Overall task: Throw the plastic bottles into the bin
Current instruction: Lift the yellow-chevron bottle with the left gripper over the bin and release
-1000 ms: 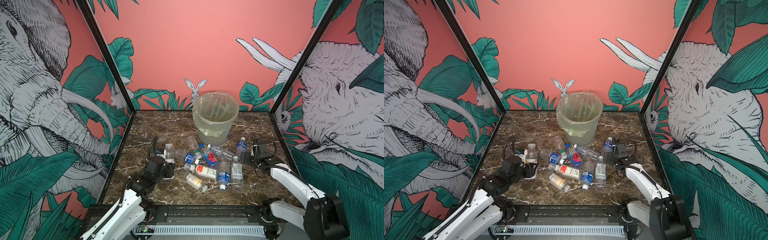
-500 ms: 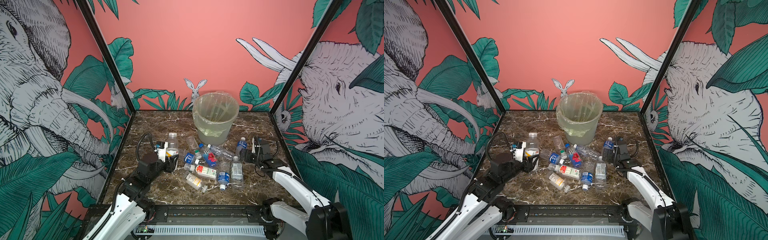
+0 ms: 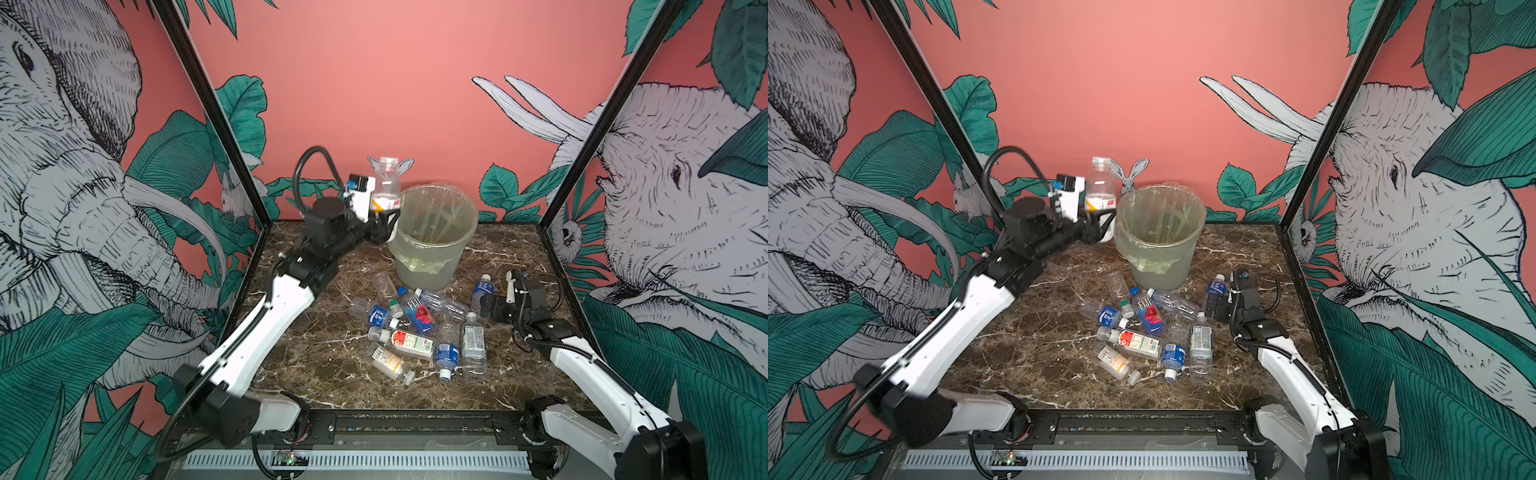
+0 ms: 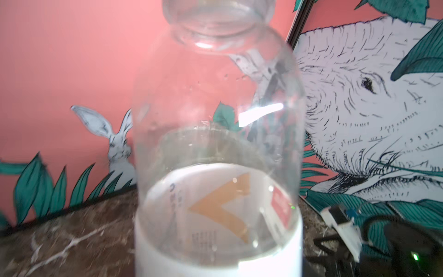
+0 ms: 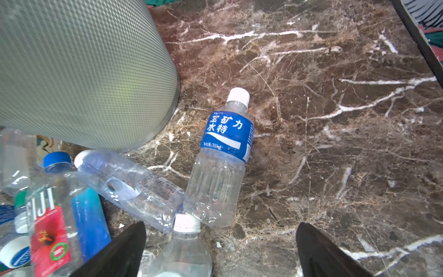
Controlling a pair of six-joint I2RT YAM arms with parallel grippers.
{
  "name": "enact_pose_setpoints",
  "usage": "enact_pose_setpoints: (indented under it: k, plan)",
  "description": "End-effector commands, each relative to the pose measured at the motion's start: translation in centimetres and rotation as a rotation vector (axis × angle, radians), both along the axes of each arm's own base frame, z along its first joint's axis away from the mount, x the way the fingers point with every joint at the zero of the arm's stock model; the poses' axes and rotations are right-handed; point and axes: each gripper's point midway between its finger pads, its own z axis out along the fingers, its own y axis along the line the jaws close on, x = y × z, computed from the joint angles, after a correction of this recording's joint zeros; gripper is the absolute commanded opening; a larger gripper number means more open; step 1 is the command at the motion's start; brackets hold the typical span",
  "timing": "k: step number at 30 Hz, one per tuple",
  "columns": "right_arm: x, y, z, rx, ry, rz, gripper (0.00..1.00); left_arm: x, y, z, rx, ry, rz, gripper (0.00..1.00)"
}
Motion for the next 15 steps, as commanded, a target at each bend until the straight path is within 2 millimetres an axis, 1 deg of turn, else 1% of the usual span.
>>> enact_pose_setpoints:
  k: [1, 2, 3, 5, 6, 8, 10, 13, 15]
  plan:
    - [0.3, 0.1, 1.4, -0.001, -0.023, 0.006, 1.0, 3.4, -4.3, 1.9, -0.01, -0.017, -0.117, 0.96]
    - [0.3, 0.1, 1.4, -0.003, -0.018, 0.002, 1.0, 4.5, -5.0, 1.6, 0.013, 0.012, -0.118, 1.0]
    - [0.3, 0.0, 1.5, -0.006, -0.013, -0.006, 1.0, 5.3, -5.1, 1.4, 0.03, 0.029, -0.105, 1.0]
    - [0.3, -0.3, 1.9, -0.018, -0.005, -0.02, 1.0, 5.9, -4.1, 2.0, 0.038, 0.015, -0.06, 0.99]
    - [0.2, -0.6, 2.0, -0.022, 0.002, -0.032, 1.0, 5.8, -3.4, 2.4, 0.031, 0.0, -0.044, 1.0]
    - [0.1, -0.7, 2.0, -0.023, 0.013, -0.041, 1.0, 4.9, -2.0, 3.5, 0.015, -0.052, -0.016, 1.0]
    - [0.0, -0.5, 1.7, -0.013, 0.031, -0.042, 1.0, 3.8, -1.1, 3.9, 0.017, -0.071, 0.001, 1.0]
    - [0.2, -0.3, 0.7, -0.004, 0.072, -0.047, 1.0, 2.2, -0.1, 3.4, 0.025, -0.071, 0.007, 1.0]
    - [0.4, -0.2, 0.0, -0.002, 0.103, -0.054, 0.99, 1.2, 0.6, 2.5, 0.039, -0.062, 0.013, 0.99]
